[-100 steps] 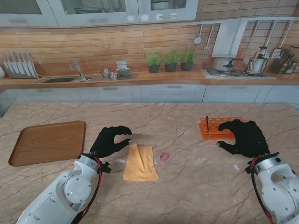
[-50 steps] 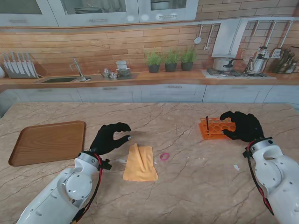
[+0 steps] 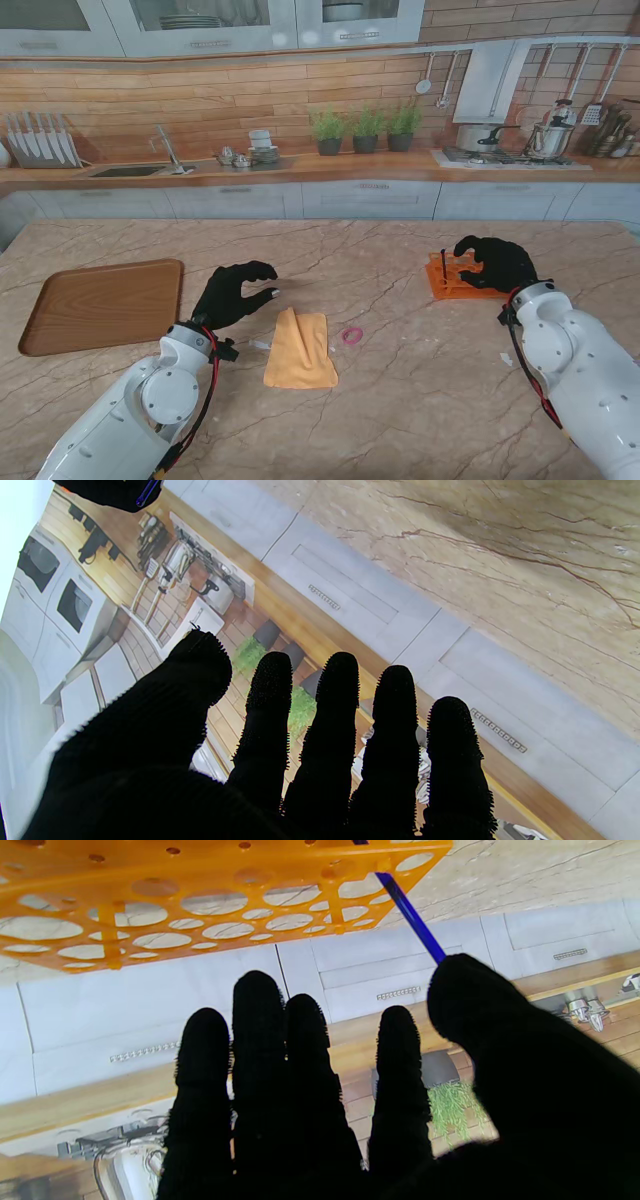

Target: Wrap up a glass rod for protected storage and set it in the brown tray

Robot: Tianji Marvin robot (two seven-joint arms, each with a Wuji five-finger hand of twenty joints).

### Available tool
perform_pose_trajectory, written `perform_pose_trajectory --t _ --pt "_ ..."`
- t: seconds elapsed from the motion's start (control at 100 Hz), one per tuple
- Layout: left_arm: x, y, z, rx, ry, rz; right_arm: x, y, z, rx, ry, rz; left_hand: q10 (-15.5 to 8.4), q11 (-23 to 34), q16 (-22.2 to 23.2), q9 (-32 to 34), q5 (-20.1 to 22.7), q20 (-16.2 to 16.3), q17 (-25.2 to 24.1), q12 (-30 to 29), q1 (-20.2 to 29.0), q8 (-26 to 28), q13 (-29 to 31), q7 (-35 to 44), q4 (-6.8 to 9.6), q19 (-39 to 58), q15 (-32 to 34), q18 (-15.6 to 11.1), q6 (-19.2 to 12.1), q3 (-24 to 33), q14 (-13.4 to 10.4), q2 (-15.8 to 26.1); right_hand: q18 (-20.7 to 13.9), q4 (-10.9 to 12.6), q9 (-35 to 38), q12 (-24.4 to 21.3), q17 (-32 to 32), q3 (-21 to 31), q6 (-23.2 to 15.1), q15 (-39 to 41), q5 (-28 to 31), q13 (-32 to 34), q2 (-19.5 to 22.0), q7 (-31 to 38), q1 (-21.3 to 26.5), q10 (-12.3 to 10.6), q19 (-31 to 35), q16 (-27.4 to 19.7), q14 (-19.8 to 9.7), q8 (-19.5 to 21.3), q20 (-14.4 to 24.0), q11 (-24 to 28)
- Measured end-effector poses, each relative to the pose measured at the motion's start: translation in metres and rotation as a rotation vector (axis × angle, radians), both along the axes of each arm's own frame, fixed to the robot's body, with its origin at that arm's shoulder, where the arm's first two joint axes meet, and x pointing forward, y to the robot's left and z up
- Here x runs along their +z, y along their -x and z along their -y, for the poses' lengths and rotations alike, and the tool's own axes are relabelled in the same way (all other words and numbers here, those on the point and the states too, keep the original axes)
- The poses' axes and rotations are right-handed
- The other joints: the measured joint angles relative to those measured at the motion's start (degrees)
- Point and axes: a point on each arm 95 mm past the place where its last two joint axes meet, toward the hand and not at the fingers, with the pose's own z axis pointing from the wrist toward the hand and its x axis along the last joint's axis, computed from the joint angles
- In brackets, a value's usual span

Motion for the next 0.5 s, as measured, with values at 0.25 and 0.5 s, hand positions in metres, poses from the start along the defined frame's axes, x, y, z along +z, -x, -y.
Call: perform_pose_trajectory --t 0.25,0.5 --pt "0.000 -0.001 0.001 0.006 0.003 -0.006 -0.010 -0.011 -0.006 0.008 -0.015 -0.050 0.0 0.0 0.0 0.0 0.0 0.0 0.0 0.0 0.4 0.0 0.0 0.0 0.00 0.0 0.5 0.0 0.0 -0.6 0.0 0.0 0.0 -0.1 0.0 0.0 0.0 1.8 0.4 0.2 1.6 0.5 0.0 -0.2 0.6 -0.1 0.3 0.1 -0.1 -0.5 0.0 0.0" --pt "-0.001 -0.001 0.001 0.011 -0.003 -0.008 -0.015 -0.017 -0.012 0.019 -0.030 -0.071 0.0 0.0 0.0 0.0 0.0 0.0 0.0 0.0 0.4 0.0 0.0 0.0 0.00 0.0 0.5 0.0 0.0 -0.6 0.0 0.0 0.0 -2.2 2.3 0.0 0.1 2.6 0.6 1.4 3.9 1.7 0.0 -0.2 0.6 -0.1 0.4 0.5 -0.1 -1.3 0.0 -0.1"
